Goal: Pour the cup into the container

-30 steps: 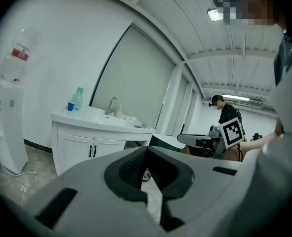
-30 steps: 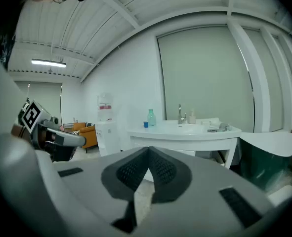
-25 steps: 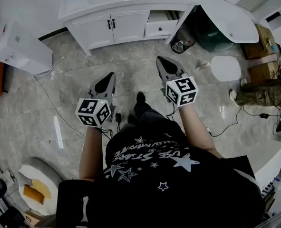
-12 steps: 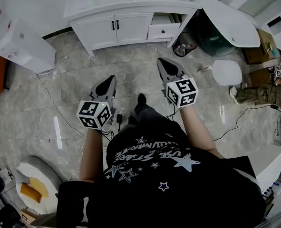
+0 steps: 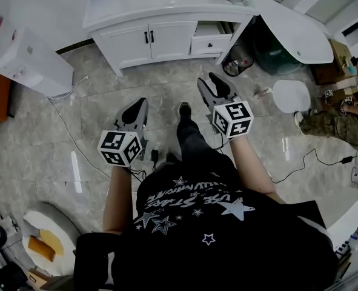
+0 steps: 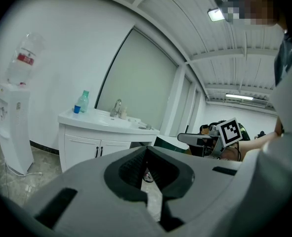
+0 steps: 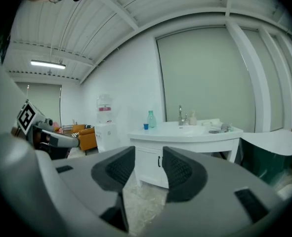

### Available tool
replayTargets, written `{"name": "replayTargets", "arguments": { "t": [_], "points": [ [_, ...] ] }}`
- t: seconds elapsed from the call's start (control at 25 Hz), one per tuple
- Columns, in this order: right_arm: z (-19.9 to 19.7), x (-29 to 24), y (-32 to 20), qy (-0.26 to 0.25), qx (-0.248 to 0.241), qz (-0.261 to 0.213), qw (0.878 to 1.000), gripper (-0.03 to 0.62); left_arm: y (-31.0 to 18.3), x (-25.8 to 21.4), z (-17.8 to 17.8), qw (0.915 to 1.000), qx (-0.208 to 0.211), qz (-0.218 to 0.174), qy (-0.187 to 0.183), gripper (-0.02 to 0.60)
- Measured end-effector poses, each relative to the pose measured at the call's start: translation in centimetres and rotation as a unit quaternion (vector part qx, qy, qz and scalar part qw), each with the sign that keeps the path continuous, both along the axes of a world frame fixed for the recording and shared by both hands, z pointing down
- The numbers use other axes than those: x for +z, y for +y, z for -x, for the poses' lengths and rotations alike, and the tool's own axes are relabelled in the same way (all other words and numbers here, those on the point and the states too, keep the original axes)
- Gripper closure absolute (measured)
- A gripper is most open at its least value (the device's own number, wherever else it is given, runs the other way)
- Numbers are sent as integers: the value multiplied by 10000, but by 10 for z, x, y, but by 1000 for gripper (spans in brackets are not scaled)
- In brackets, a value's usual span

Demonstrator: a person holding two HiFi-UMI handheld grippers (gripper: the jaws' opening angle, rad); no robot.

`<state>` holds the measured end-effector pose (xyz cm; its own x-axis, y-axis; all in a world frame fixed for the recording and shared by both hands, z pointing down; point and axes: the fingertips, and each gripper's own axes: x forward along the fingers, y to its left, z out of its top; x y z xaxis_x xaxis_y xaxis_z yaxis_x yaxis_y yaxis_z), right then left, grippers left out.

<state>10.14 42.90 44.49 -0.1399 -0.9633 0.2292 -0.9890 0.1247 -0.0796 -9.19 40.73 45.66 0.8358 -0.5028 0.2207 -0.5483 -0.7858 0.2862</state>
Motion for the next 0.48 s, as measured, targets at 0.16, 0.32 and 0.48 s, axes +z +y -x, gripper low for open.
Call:
{"name": "replayTargets", "arguments": {
  "t": [0.16, 0.32, 0.48],
  "points": [
    [-5, 7, -22, -73, -95, 59, 9999, 353, -20, 3, -2, 10000, -47, -2, -37, 571],
    [-16, 13, -51, -222, -41, 139, 9996, 288, -45, 2, -5, 9999, -100, 5, -80, 571],
    [-29, 18, -91, -289, -105, 164, 9994, 245, -79, 2, -12, 9997, -166, -42, -180, 571]
  ]
}}
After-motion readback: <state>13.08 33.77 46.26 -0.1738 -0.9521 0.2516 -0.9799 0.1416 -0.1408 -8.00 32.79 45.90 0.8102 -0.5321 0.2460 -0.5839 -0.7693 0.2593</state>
